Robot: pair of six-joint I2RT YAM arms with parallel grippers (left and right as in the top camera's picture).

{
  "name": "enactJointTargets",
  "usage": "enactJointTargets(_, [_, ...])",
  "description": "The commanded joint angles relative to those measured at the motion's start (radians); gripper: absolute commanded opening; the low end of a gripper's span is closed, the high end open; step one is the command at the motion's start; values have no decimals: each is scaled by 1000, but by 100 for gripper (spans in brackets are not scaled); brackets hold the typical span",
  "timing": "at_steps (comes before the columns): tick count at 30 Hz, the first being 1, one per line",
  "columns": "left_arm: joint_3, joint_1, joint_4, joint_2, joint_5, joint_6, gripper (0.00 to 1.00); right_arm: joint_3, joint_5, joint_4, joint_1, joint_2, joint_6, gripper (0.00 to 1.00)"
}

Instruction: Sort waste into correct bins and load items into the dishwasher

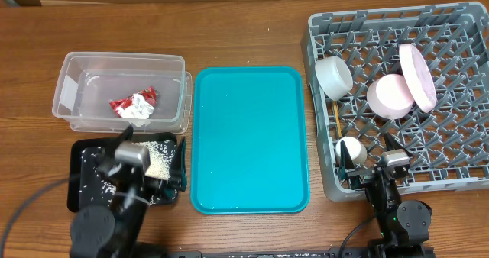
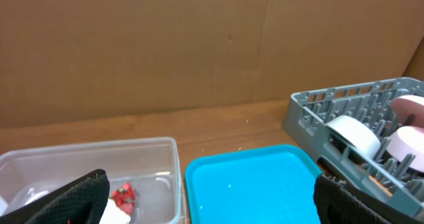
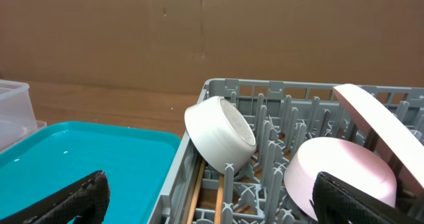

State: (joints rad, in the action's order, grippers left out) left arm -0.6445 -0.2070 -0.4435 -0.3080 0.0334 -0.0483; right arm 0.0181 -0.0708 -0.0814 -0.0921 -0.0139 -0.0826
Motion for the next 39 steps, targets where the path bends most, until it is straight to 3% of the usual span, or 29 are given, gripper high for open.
enactJointTargets(1, [108, 13, 19, 122, 3, 19, 100, -10, 7, 4, -1, 9, -4, 100])
enactJointTargets(10, [368, 12, 113, 301, -18, 19, 100, -10, 7, 5, -1, 9, -4, 100])
enactJointTargets(20, [640, 12, 381, 305, -14, 19, 100, -10, 6, 4, -1, 9, -4, 100])
enactJointTargets(39, [640, 12, 368, 304, -15, 19, 100, -10, 6, 4, -1, 9, -4, 100])
